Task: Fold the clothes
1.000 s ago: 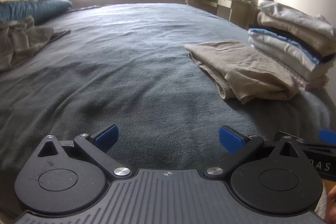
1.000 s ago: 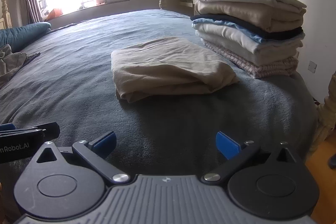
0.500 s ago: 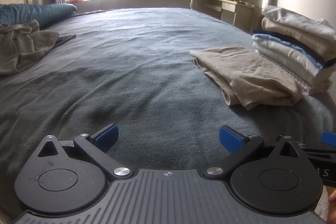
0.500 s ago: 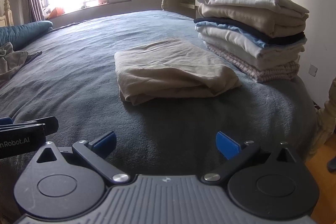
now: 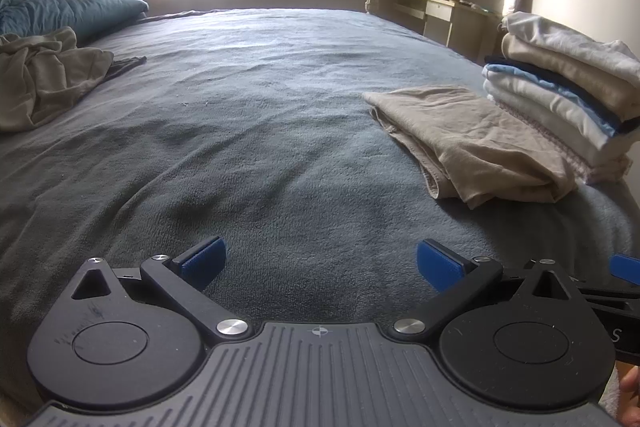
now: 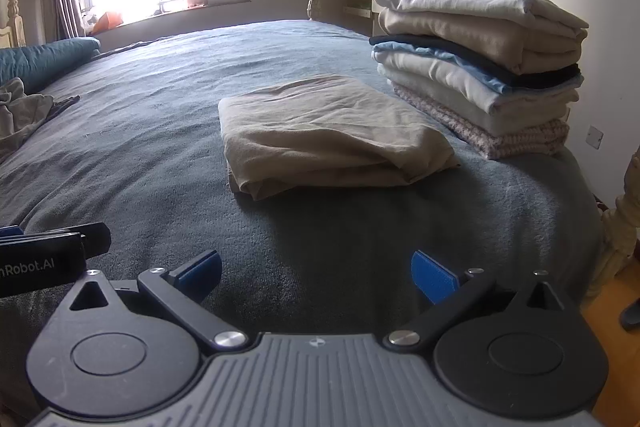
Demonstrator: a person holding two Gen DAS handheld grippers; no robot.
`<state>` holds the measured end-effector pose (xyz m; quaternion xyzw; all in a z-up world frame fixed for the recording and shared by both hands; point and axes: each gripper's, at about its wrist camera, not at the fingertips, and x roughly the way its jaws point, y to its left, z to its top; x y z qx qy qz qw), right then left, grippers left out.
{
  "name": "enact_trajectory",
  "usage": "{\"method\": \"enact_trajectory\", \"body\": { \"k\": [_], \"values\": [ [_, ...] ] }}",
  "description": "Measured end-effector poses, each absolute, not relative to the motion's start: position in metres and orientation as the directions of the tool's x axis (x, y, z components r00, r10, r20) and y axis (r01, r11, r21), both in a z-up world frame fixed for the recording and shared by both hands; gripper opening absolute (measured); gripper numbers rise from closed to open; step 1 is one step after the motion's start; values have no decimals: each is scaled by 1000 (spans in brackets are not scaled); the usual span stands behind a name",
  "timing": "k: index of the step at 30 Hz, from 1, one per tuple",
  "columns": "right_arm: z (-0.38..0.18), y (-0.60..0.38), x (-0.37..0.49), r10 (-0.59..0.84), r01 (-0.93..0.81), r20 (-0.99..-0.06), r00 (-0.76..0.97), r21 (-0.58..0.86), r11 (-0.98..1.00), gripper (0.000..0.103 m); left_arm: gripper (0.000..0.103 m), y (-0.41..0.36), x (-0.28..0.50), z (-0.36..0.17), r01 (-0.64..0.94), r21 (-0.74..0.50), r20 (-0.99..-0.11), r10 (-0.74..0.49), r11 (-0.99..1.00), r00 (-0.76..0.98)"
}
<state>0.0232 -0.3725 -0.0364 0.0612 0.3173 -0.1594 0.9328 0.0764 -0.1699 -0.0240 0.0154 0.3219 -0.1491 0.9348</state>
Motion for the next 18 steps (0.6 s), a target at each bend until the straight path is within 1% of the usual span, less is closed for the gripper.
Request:
{"method": "enact_trajectory", "body": {
  "k": [18],
  "values": [
    [-35,-371,23,-262,334,-611,747,5,943,103,103,-167,75,-22,282,-78,-600,-271,956,752]
  ]
}}
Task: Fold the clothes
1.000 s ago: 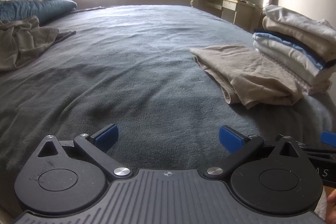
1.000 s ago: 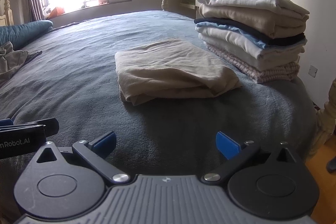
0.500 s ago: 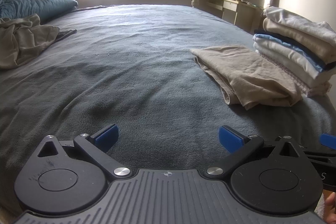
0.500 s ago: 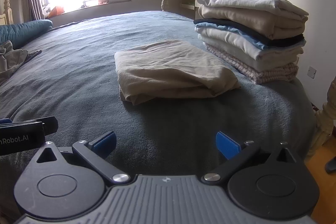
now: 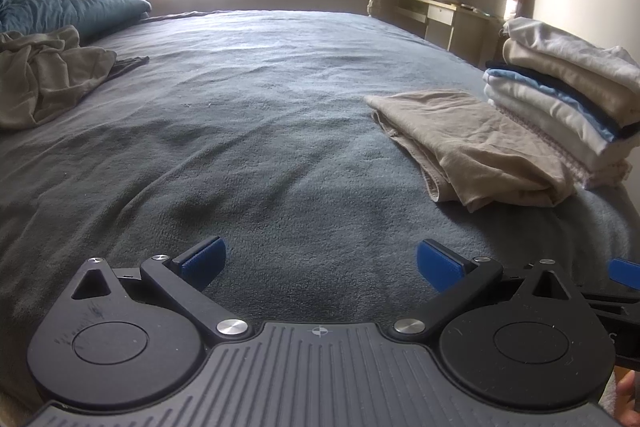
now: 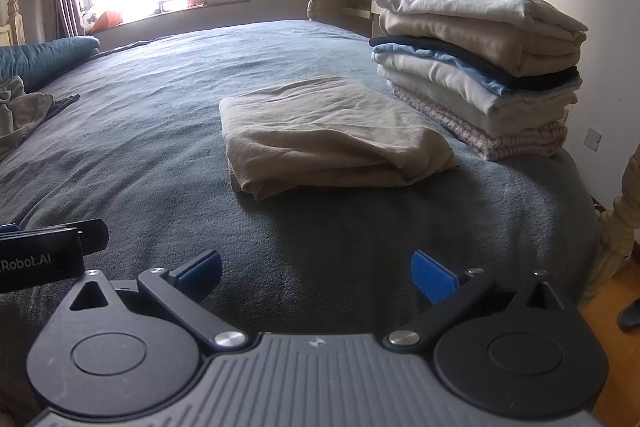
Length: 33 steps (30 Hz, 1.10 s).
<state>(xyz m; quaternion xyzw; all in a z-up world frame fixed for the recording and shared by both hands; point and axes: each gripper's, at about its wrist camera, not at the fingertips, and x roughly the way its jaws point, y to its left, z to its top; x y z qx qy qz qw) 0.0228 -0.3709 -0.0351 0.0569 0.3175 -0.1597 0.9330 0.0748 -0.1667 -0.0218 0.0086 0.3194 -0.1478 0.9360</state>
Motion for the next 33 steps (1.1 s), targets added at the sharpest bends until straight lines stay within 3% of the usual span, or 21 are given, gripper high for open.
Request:
{"method": "enact_trajectory", "body": {
  "k": [33],
  "values": [
    [-38,-367,26,-256,330,-618,743,4,944,103,103,-163,77,-23,273,-84,-605,-267,958,751]
  ]
}}
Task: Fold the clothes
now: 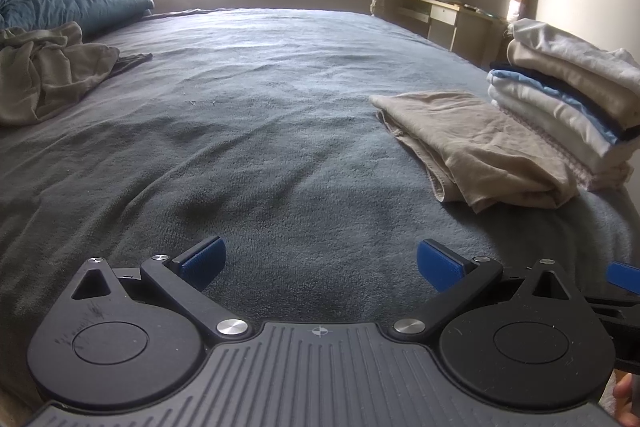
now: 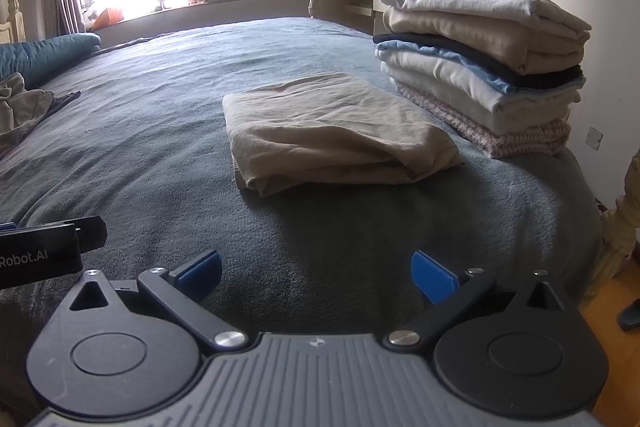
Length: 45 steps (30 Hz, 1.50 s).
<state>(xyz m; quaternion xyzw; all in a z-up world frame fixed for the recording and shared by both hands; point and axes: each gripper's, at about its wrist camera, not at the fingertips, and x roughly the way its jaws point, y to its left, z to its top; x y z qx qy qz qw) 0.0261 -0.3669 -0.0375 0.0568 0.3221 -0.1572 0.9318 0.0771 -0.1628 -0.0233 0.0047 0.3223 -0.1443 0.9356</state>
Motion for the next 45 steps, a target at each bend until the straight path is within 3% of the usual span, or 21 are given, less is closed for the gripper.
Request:
{"method": "enact_trajectory", "body": {
  "k": [45],
  "values": [
    [-39,-363,29,-252,325,-625,739,3,946,103,103,-163,77,-23,269,-83,-609,-263,960,748]
  ]
}}
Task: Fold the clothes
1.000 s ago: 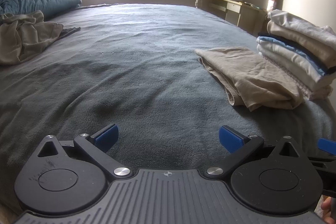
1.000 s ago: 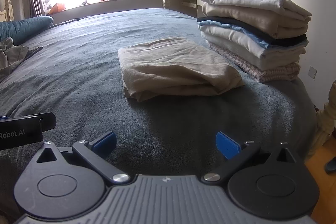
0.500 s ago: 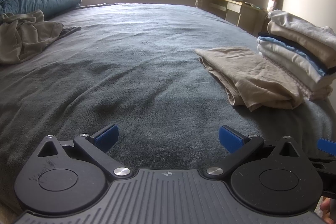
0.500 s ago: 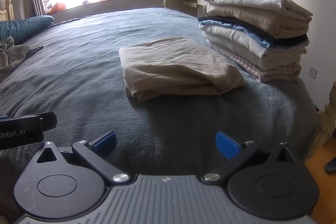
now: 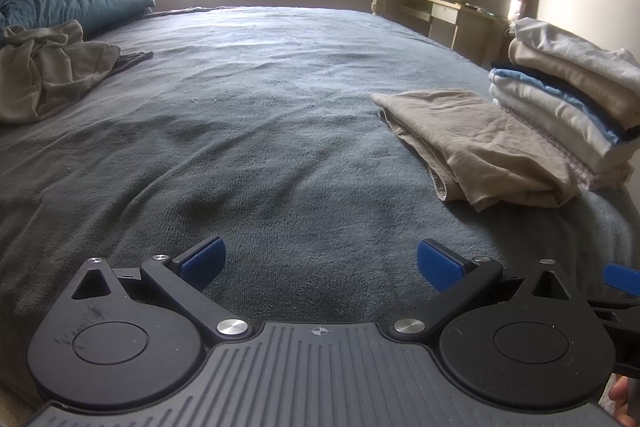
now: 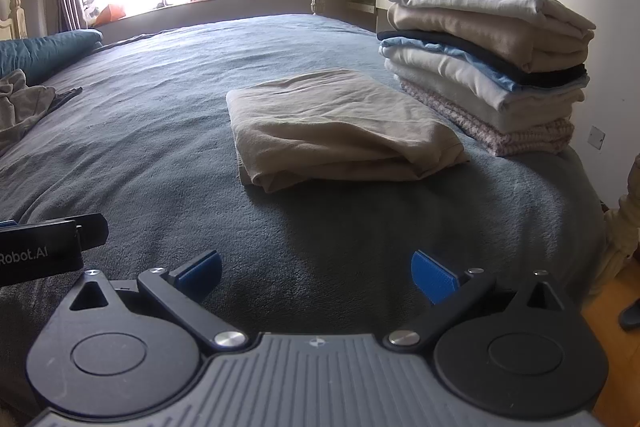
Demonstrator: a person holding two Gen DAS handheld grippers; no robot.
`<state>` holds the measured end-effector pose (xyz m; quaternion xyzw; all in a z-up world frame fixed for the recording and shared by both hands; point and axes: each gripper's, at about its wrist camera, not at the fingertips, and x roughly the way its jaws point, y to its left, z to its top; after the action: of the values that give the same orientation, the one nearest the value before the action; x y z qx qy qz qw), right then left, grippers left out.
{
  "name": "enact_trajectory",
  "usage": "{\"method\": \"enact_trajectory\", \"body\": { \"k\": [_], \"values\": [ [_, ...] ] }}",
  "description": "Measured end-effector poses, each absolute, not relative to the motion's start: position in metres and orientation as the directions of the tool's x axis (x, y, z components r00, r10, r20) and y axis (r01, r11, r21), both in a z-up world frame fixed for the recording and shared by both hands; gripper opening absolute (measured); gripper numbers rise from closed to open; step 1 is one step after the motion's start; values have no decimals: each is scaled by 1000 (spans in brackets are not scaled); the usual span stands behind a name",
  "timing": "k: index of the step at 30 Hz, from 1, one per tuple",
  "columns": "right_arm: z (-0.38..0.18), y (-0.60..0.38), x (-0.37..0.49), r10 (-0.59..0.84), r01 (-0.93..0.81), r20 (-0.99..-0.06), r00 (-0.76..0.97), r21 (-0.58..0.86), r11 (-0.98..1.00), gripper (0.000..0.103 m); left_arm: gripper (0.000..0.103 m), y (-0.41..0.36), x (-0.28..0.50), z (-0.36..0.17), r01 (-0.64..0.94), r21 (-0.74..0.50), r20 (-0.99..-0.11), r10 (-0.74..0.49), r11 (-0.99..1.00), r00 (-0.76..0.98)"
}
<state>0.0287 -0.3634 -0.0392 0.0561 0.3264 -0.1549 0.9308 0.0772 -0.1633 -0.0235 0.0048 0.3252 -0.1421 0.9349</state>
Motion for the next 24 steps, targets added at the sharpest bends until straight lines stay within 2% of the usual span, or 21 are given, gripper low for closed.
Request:
{"method": "enact_trajectory", "body": {
  "k": [24],
  "values": [
    [-40,-361,32,-246,321,-628,738,5,947,103,103,-163,79,-24,267,-78,-612,-258,961,748]
  ]
}}
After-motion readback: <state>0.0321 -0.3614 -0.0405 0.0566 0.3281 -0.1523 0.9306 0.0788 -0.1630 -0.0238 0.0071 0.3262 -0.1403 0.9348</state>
